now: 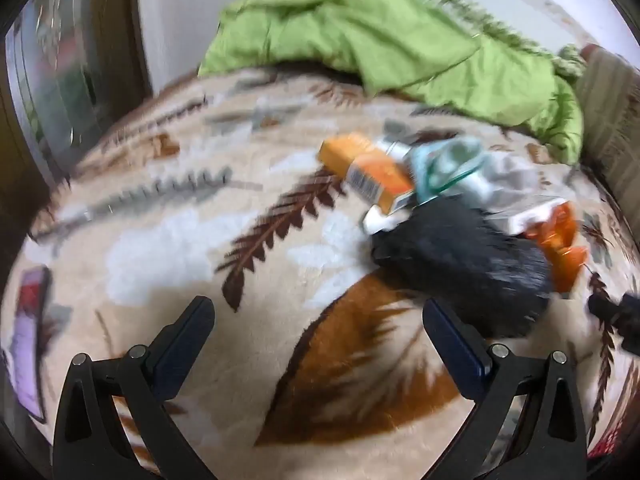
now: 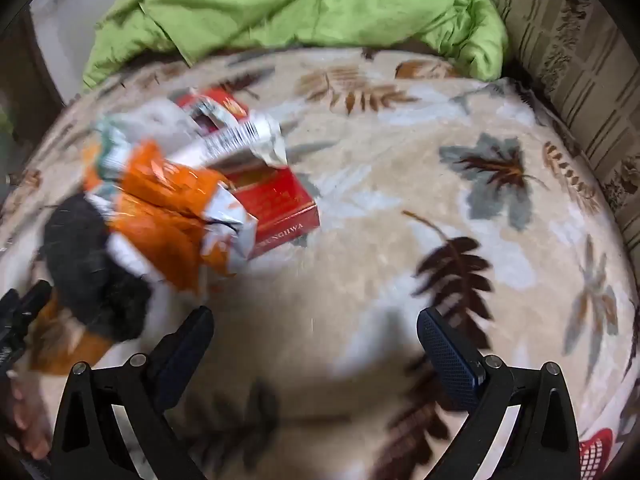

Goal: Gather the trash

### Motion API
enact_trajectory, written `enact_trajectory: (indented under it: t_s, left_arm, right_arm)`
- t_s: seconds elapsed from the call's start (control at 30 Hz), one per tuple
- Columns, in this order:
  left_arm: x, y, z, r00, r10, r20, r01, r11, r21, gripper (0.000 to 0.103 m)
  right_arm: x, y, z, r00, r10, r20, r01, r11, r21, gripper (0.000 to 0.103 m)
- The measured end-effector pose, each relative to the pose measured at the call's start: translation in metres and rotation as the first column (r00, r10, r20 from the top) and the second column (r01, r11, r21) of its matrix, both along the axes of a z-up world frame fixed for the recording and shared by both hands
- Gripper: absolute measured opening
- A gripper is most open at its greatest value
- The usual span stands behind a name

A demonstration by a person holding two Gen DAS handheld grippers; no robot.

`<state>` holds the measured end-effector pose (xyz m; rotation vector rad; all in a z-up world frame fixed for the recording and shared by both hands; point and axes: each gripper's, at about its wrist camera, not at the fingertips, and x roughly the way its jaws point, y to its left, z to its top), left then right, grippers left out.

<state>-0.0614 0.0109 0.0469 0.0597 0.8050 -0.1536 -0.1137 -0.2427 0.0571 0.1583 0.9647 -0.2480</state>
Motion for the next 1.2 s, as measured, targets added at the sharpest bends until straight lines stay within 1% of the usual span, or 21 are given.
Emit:
enact_trajectory:
  t_s: [0.03, 0.13, 0.17, 0.27, 0.33, 0.4, 0.47, 0.63, 0.7, 0.83, 0.97, 1.2]
  left_arm:
    - [-0.010, -0.002, 0.008, 0.999, -0.015, 0.040, 0.014, 1.000, 0.004, 0.103]
    - [-0.036, -0.001, 0.025, 0.993, -0.042, 0.112, 0.044, 0.999, -0.008, 0.103]
    - [-0.046, 0.000, 0.031, 0.990, -0.047, 0.134, 0.050, 0.999, -0.020, 0.103]
    - [-0.074, 0.006, 0.045, 0.980, -0.057, 0.192, 0.065, 0.997, -0.036, 0.103]
    - [-0.096, 0.010, 0.049, 0.970, -0.061, 0.235, 0.070, 0.997, -0.027, 0.103]
    - [-0.111, 0.012, 0.048, 0.964, -0.063, 0.258, 0.070, 0.997, -0.017, 0.103]
    - [-0.123, 0.015, 0.044, 0.960, -0.060, 0.274, 0.066, 0.998, -0.010, 0.103]
    - [-0.134, 0.017, 0.033, 0.960, -0.059, 0.273, 0.063, 0.998, -0.005, 0.103]
    - [-0.134, 0.015, 0.034, 0.960, -0.066, 0.274, 0.068, 0.998, 0.004, 0.103]
    - [-0.135, 0.011, 0.038, 0.957, -0.085, 0.276, 0.083, 0.996, 0.020, 0.103]
    - [-0.125, 0.005, 0.046, 0.957, -0.103, 0.272, 0.097, 0.995, 0.035, 0.103]
    - [-0.118, 0.003, 0.043, 0.962, -0.092, 0.256, 0.088, 0.996, 0.027, 0.103]
  right_arm:
    - [-0.009, 0.002, 0.009, 1.000, -0.002, 0.030, 0.002, 1.000, -0.013, 0.102]
    - [-0.043, 0.013, 0.037, 0.990, 0.014, 0.141, -0.006, 0.999, -0.053, 0.102]
    - [-0.055, 0.019, 0.043, 0.983, 0.011, 0.181, 0.002, 0.998, -0.069, 0.102]
    - [-0.082, 0.033, 0.052, 0.968, 0.017, 0.249, 0.004, 0.996, -0.084, 0.102]
    - [-0.100, 0.042, 0.058, 0.955, 0.022, 0.297, 0.008, 0.995, -0.102, 0.102]
    - [-0.117, 0.052, 0.063, 0.944, 0.021, 0.329, 0.032, 0.988, -0.153, 0.102]
    - [-0.131, 0.056, 0.065, 0.933, 0.028, 0.359, 0.040, 0.983, -0.181, 0.102]
    - [-0.137, 0.054, 0.061, 0.930, 0.013, 0.368, 0.059, 0.982, -0.182, 0.102]
    - [-0.137, 0.053, 0.057, 0.933, 0.012, 0.359, 0.060, 0.980, -0.187, 0.102]
    - [-0.139, 0.055, 0.057, 0.931, 0.017, 0.365, 0.061, 0.978, -0.200, 0.102]
    - [-0.138, 0.055, 0.056, 0.935, 0.011, 0.354, 0.065, 0.977, -0.203, 0.102]
    - [-0.136, 0.052, 0.054, 0.942, 0.004, 0.334, 0.067, 0.978, -0.199, 0.102]
